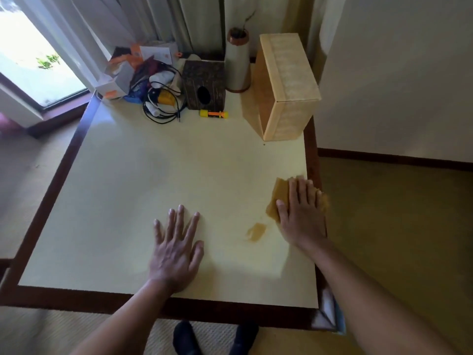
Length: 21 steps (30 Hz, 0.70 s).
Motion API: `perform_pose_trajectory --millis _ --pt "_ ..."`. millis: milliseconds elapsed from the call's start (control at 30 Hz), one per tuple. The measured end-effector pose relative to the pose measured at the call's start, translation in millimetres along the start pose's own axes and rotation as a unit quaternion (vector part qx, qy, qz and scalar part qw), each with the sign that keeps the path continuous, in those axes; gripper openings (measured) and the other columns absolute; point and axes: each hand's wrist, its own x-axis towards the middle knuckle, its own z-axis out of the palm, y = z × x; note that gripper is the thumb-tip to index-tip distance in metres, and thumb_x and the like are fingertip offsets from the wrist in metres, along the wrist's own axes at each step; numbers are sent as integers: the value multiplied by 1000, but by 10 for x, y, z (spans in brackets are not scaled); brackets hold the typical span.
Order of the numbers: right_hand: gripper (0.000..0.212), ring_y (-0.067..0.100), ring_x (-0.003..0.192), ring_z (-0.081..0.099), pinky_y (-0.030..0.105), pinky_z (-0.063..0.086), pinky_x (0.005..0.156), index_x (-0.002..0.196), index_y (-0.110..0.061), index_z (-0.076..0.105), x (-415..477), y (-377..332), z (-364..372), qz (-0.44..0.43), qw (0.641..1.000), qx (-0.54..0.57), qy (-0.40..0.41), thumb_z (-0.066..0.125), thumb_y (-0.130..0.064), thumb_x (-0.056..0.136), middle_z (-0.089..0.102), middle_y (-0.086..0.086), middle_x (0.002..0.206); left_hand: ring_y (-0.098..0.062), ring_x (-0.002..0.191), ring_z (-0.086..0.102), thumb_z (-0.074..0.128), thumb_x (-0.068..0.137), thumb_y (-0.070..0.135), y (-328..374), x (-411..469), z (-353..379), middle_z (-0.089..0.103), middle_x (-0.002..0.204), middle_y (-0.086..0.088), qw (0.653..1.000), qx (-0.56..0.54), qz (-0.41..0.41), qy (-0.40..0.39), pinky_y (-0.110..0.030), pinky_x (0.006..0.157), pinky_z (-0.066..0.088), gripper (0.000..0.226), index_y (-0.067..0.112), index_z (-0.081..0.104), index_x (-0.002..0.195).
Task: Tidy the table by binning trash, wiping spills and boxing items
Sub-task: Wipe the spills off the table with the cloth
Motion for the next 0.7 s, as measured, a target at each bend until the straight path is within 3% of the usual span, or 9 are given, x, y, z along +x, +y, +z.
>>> perform_pose_trajectory --millis 167,233,367,467,600,700 --pt "77 30 157 -8 55 3 126 162 -17 -6 896 -32 -131 47 999 13 15 4 -64 101 -7 8 171 -29 159 -13 26 101 57 -40 8 41 -10 173 -10 1000 5 10 14 -63 126 0 74 29 3 166" --pt "76 30 157 -7 55 6 126 162 -15 -5 666 -186 -39 38 999 14 17 7 -62 102 -6 10 171 -30 160 -11 27 101 57 -47 -11 56 -9 173 -10 1000 9 11 14 -64 126 2 74 28 5 166" --pt "75 25 157 -15 53 3 127 162 -16 -5 -476 -355 112 -69 997 25 -31 19 -58 105 -12 7 171 -31 160 -8 31 100 56 -60 -38 52 -7 174 -10 1000 -3 13 17 -66 124 7 75 28 8 166" --pt "76 22 156 -18 51 2 127 162 -18 -7 -595 -142 86 -95 994 3 -47 18 -61 104 -16 3 170 -33 160 -3 35 99 55 -64 -33 60 -4 174 -12 999 -9 20 25 -68 123 10 77 26 11 166" --pt "76 30 157 -6 55 5 126 162 -16 -2 353 121 -64 -1 1000 -14 15 12 -62 104 -4 9 171 -34 160 0 37 97 54 -66 -5 74 0 174 -13 999 -6 26 36 -69 122 13 78 25 14 166" --pt "78 34 157 -4 57 5 125 162 -11 -3 978 66 -180 71 997 -4 13 6 -62 103 -2 15 170 -34 160 0 37 97 54 -66 17 78 0 174 -13 999 -5 26 39 -68 122 11 77 25 15 166"
